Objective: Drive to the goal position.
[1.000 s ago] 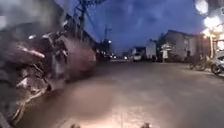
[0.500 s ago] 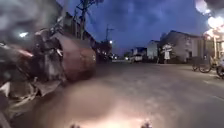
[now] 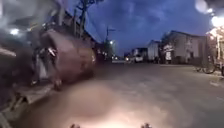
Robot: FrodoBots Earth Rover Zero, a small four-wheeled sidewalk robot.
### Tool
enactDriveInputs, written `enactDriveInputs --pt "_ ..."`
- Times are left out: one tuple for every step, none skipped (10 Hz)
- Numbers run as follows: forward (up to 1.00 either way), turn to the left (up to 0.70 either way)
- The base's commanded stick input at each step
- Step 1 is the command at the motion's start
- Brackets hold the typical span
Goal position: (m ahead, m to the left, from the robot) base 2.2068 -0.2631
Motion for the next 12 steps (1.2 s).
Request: enactDriveInputs --pt "0.50 0.00" --pt "0.50 0.00" --pt "0.50 0.00" --pt "0.50 0.00" --pt "0.50 0.00" --pt "0.50 0.00" --pt "0.50 0.00" --pt "0.50 0.00" --pt "0.50 0.00" --pt "0.50 0.00" --pt "0.50 0.00" --pt "0.50 0.00"
